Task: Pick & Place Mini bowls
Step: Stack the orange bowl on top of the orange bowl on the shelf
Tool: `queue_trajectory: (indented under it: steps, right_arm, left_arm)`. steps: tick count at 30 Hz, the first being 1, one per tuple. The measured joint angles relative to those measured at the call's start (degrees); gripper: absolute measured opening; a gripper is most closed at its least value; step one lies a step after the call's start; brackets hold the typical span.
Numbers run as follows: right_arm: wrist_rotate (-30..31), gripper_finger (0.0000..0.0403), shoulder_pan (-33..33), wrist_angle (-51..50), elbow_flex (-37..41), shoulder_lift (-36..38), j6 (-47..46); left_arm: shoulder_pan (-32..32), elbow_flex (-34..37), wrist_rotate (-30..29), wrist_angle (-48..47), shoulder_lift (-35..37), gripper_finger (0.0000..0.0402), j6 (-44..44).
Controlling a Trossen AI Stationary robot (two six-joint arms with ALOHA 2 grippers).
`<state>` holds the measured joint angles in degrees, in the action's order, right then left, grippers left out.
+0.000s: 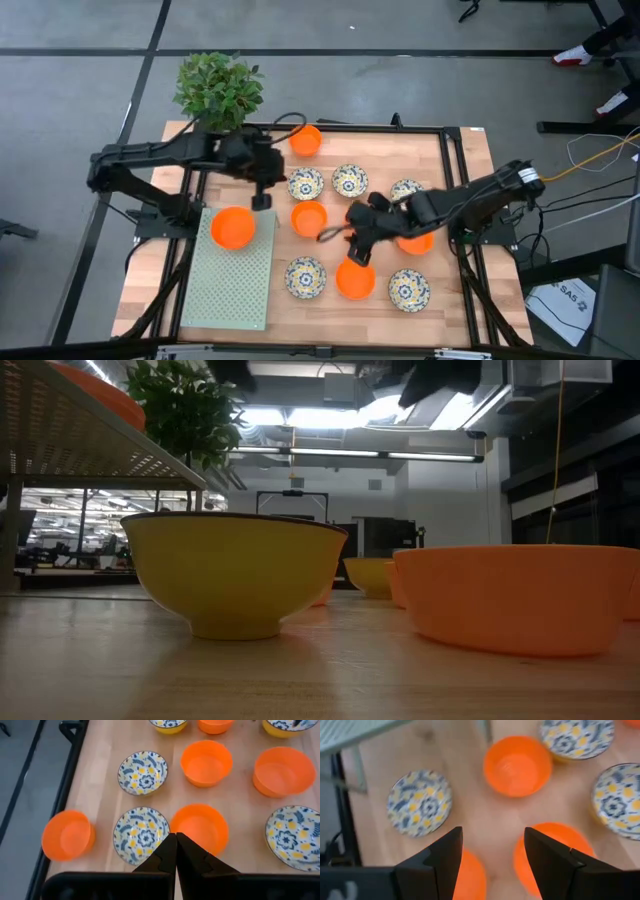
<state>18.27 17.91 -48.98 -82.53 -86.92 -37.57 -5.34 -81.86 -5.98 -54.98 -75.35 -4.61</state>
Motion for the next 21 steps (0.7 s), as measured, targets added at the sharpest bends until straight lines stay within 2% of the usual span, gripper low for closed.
queue_trajectory:
  steps: [6,11,16,21]
  right_arm:
    - [-0.7,0.0213,-6.3,3.0,6.6,3.6,2.3]
    - [-3.7,0.0213,-11.6,4.6,10.3,4.3,6.4]
    - [-6.5,0.0213,-16.2,4.3,13.6,4.3,11.2]
    - [-12.1,0.0213,-20.4,6.2,15.8,4.2,20.4]
  left_arm:
    - [-2.8,-9.5,-0.6,-0.1,-10.7,0.0002,-3.1]
    - [-6.8,-16.1,-0.8,0.1,-18.5,0.0001,-6.0]
    - [-11.7,-18.1,-1.4,0.2,-23.7,0.0005,-6.6]
    - [-16.6,-18.1,-1.4,0.0,-27.4,0.0030,-6.2]
